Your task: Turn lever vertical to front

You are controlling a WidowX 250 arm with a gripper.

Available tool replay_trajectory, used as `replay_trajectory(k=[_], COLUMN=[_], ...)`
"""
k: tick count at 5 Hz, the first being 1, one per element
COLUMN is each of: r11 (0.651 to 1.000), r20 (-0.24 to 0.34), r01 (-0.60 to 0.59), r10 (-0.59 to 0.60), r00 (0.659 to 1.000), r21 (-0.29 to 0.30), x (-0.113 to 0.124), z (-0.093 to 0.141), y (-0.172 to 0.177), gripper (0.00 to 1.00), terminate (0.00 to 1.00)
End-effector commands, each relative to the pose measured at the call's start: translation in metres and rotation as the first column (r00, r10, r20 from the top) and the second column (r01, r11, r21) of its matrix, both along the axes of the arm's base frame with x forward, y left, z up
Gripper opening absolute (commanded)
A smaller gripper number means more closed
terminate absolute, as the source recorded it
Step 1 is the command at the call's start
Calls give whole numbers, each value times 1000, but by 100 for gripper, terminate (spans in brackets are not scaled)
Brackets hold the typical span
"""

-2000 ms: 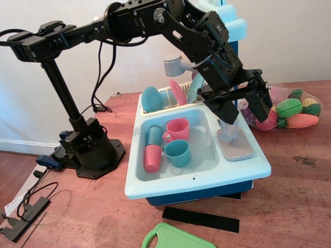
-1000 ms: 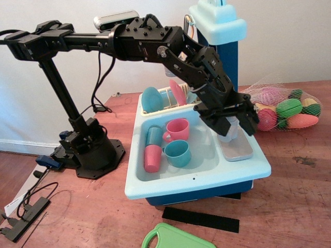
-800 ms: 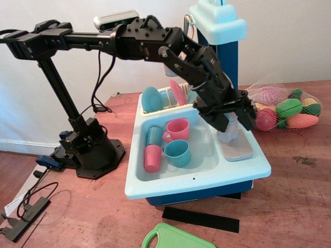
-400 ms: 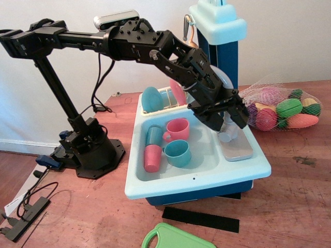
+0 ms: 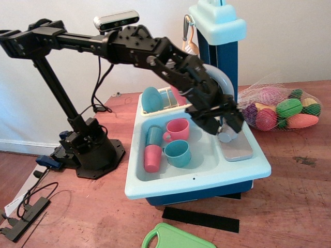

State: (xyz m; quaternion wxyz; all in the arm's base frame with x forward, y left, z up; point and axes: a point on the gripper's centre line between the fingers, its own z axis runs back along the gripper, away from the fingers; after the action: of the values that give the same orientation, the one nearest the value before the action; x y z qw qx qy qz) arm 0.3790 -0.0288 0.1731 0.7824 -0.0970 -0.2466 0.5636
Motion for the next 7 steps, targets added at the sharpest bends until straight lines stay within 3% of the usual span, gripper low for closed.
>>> replay_trajectory(k=[1, 2, 4, 7], r11=[1000, 997, 992, 992], r20=[-31, -49, -94, -94], r01=[-25, -74, -122, -122], r10=[25, 73, 123, 123], r00=[999, 996, 988, 988], r21=[4, -4, 17, 17], x=[-45, -95, -185, -185], z=[-15, -21, 0, 0], y=[7, 8, 10, 10], gripper=[100, 100, 100, 100], terminate=[0, 0, 0, 0])
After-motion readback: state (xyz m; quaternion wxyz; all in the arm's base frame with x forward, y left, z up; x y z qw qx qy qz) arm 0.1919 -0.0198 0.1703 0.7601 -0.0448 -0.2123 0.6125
